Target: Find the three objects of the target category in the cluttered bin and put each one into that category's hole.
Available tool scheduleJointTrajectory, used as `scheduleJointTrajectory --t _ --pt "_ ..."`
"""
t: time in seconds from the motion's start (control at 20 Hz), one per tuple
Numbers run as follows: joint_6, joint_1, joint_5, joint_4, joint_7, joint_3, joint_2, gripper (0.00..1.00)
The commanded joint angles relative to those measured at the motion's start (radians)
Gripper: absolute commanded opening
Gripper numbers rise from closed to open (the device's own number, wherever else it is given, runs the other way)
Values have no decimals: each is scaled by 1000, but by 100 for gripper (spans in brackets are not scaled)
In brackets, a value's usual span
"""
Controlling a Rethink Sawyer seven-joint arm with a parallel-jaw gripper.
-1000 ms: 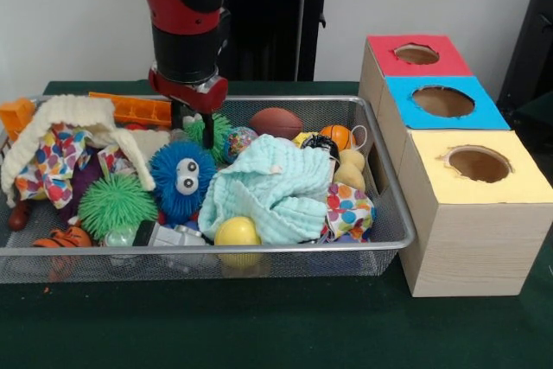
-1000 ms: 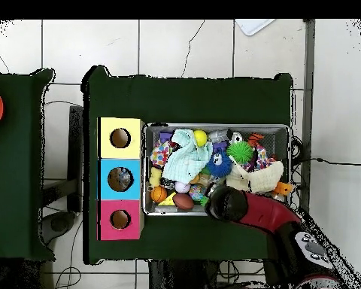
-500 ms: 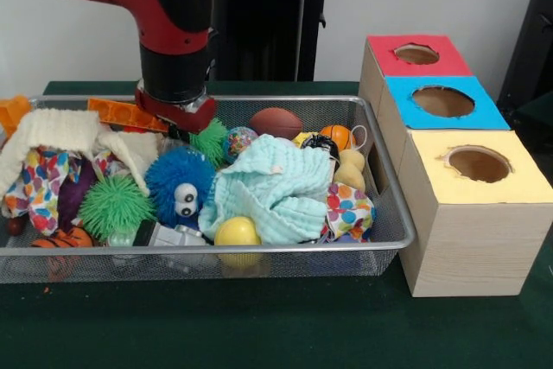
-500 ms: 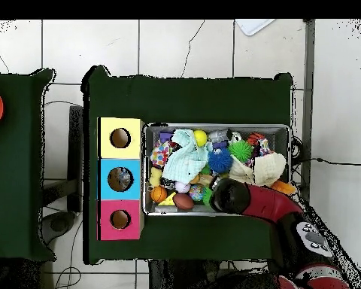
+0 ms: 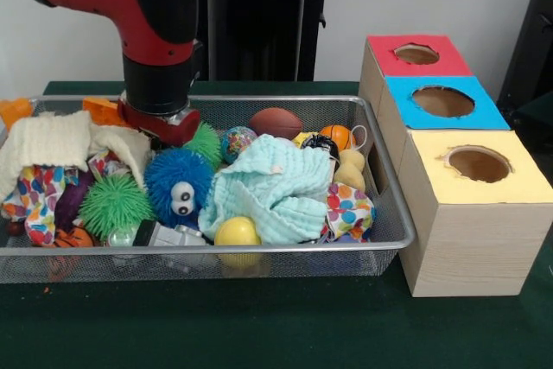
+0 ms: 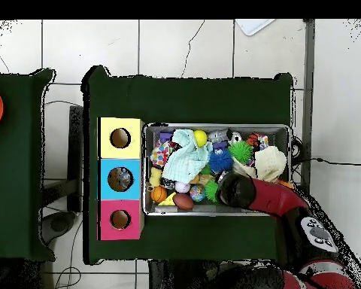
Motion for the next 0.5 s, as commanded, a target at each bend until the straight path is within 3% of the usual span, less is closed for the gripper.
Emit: scheduleJointTrajectory --t 0.05,0.5 --pt "20 -19 -33 -117 -34 60 5 0" --pt "212 -13 36 24 -43 71 -214 0"
